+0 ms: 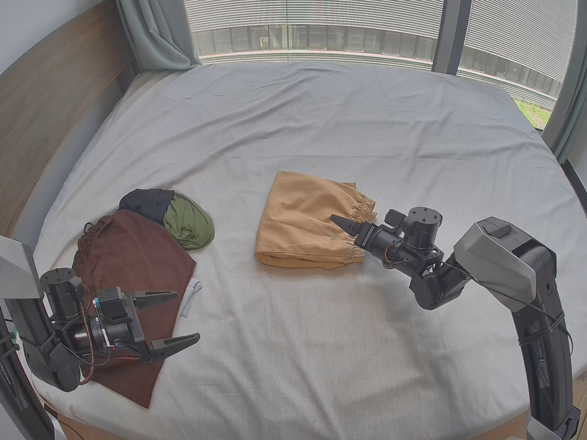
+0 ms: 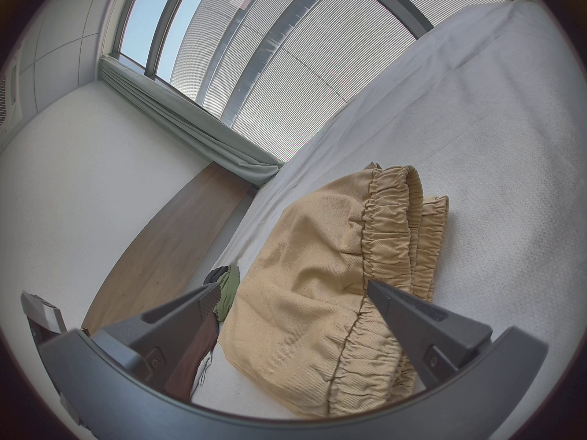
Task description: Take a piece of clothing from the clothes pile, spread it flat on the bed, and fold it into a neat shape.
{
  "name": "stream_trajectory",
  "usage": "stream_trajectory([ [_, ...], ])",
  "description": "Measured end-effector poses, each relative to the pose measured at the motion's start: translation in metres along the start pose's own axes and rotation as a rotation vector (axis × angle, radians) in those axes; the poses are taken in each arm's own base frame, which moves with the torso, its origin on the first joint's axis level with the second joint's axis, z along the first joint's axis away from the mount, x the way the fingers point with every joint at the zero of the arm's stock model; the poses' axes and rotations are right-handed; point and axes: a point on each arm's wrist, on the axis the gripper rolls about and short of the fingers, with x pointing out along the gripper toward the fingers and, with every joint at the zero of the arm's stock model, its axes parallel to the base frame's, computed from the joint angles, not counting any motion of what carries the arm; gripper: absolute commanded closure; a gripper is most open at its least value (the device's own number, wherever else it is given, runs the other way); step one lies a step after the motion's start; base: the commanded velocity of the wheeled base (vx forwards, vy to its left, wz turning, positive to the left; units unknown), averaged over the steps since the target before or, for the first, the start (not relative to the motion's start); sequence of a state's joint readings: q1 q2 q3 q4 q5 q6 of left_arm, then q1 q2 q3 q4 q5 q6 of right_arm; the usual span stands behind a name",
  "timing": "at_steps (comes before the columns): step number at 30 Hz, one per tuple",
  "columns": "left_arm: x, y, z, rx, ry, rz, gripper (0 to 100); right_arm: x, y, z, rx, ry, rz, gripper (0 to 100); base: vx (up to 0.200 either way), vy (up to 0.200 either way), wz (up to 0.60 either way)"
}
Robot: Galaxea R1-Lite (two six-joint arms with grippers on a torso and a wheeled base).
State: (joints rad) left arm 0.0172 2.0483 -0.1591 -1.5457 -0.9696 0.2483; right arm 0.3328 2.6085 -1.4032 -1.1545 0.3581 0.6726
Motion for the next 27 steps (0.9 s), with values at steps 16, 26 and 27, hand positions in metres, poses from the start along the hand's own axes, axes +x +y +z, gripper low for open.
stream_trajectory([
  [16, 0.004, -0.010, 0.006, 0.015, -0.007, -0.039, 0, -0.028, 0.050, 0.012, -0.047, 0.005, 0.047, 0, 0.000, 0.000, 0.00],
  [26, 0.013, -0.038, 0.018, 0.042, -0.015, -0.145, 0, -0.087, 0.091, 0.016, -0.251, -0.007, 0.040, 0, 0.000, 0.000, 0.00],
  [27, 0.013, -0.042, 0.020, 0.045, -0.017, -0.157, 0, -0.094, 0.094, 0.016, -0.279, -0.011, 0.036, 0, 0.000, 0.000, 0.00],
])
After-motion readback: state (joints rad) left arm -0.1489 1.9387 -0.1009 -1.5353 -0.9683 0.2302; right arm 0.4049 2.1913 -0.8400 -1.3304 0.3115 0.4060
